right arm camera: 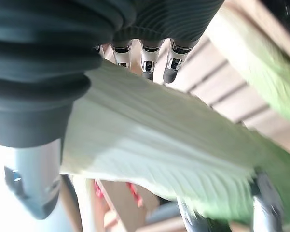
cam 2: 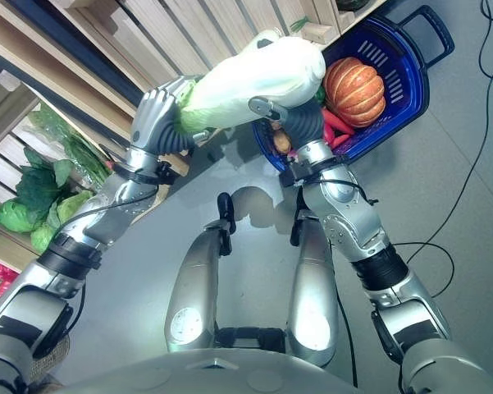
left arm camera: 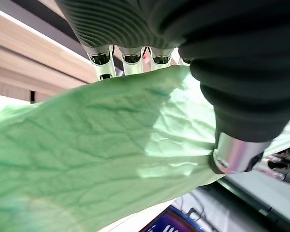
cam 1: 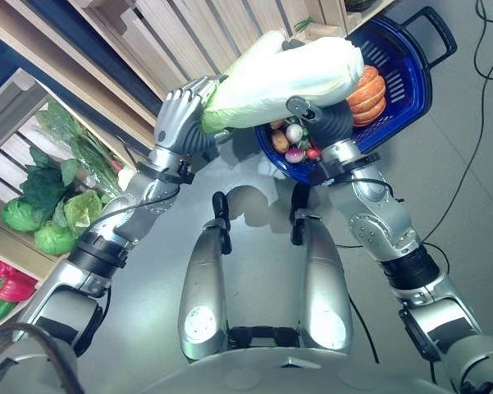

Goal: Pick up fruits and vegetables into the basket

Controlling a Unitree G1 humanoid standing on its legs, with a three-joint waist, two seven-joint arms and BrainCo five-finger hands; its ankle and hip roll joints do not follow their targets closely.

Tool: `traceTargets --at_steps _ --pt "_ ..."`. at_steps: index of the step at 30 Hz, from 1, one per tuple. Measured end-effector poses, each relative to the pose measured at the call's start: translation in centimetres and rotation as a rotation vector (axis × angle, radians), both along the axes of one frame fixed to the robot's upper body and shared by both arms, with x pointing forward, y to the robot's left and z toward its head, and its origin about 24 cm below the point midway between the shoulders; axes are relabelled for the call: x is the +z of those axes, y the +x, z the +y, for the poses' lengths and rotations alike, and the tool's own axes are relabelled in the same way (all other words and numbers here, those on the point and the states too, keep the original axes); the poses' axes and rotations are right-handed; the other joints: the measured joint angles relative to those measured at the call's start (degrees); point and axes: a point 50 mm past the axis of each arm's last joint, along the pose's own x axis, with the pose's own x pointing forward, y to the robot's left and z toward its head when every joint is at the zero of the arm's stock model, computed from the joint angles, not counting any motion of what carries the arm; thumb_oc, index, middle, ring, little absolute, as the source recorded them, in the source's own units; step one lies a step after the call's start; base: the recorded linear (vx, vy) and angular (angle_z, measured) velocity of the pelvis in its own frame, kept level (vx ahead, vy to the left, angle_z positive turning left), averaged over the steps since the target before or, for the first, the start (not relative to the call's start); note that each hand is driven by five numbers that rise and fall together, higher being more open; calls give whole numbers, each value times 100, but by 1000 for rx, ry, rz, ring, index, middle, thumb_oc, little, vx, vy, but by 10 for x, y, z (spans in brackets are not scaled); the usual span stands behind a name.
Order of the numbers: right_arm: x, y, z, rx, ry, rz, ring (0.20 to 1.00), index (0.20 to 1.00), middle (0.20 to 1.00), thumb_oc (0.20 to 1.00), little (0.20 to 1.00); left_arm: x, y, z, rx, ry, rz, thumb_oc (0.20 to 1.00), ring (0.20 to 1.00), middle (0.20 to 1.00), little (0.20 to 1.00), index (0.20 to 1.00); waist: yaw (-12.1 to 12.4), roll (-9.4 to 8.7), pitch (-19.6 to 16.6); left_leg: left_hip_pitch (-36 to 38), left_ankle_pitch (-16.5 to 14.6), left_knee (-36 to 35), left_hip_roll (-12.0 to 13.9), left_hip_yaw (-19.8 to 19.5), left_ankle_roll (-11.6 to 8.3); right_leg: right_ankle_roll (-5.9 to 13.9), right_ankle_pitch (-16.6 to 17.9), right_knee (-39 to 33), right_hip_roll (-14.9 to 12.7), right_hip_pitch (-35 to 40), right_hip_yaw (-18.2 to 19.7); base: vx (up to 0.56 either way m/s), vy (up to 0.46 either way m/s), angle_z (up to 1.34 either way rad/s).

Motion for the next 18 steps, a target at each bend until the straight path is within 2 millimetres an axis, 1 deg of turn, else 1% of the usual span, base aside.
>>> traceTargets --at_steps 4,8,11,12,13,15,16,17,18 --pt "-5 5 -4 -56 12 36 1000 1000 1000 1000 1000 -4 1 0 69 44 -30 200 200 200 200 200 -11 -21 12 22 -6 -2 0 3 11 9 37 -51 3 43 -1 0 0 0" --pt "-9 6 -4 -48 71 89 1000 1000 1000 1000 1000 -3 2 0 125 80 -83 200 200 200 200 200 -4 -22 12 37 -12 7 0 10 20 15 52 -65 0 69 -1 0 0 0" --pt "-14 8 -2 -33 88 126 1000 1000 1000 1000 1000 -4 2 0 135 97 -87 200 200 200 200 200 -7 -23 12 52 -11 -2 2 10 22 21 57 -109 4 97 -6 0 0 0" --pt "-18 9 -1 -27 94 146 464 464 464 464 464 -6 2 -2 137 99 -78 200 200 200 200 200 -6 -23 12 84 -10 -11 1 13 25 28 67 -137 6 132 -6 0 0 0" --pt "-19 9 -1 -17 97 154 200 200 200 200 200 -7 2 -4 134 100 -71 200 200 200 200 200 -4 -23 12 104 -11 -28 1 16 28 35 71 -157 6 161 -5 -36 -27 -1" --pt "-17 7 5 52 113 138 200 200 200 200 200 -8 2 -6 142 86 -64 200 200 200 200 200 -4 -36 11 95 -19 -25 1 17 42 70 60 -169 2 165 -13 1 -16 0" --pt "-17 6 5 61 119 132 200 200 200 200 200 -8 2 -6 142 86 -65 344 344 344 344 344 -1 -42 10 95 -20 -22 0 17 41 70 59 -170 1 165 -14 -11 -34 0" --pt "-16 6 5 67 120 126 200 200 200 200 200 -9 2 -6 141 85 -66 533 533 533 533 533 8 -43 10 94 -18 -27 0 17 39 68 60 -170 1 165 -15 -12 -46 0" --pt "-15 6 5 70 122 118 200 200 200 200 200 -9 2 -7 139 82 -73 642 642 642 642 642 23 -43 11 93 -18 -25 1 17 39 57 68 -169 0 165 -18 -14 -48 0"
